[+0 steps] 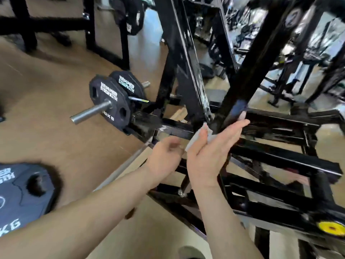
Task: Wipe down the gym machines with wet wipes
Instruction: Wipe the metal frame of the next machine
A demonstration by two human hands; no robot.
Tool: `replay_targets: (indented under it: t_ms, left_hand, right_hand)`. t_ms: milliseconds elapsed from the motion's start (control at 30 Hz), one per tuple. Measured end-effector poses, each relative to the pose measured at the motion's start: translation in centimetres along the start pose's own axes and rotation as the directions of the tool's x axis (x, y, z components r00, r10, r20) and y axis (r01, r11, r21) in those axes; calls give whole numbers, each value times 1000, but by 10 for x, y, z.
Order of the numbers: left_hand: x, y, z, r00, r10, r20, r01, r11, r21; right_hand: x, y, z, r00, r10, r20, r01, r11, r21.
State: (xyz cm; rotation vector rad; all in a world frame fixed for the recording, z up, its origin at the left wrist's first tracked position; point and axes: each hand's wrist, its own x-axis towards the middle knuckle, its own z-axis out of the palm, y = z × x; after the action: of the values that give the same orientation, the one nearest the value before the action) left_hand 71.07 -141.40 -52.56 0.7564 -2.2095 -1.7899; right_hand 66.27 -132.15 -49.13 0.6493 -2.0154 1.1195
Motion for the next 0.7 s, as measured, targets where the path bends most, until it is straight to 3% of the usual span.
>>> replay_targets:
  t_ms: [100, 267, 500, 700]
  left_hand:
    - [-9, -19, 2, 1000, -17, -19, 16, 999, -42]
    - [-24, -38, 12, 999, -12, -51, 9, 998, -62]
    - [-42, -48, 34, 985, 124, -123, -148, 966, -210]
    - [-40, -39, 33, 975, 174, -137, -198, 961, -192]
  right_hand:
    - [4, 4, -4, 999, -45, 29, 43, 997, 60]
    - [30, 2, -5, 986, -165, -38, 168, 978, 126]
    - [-78, 62, 1, 957, -78, 279, 69, 997, 43]
    - [-79, 65, -4, 943, -67, 326, 0, 979, 202]
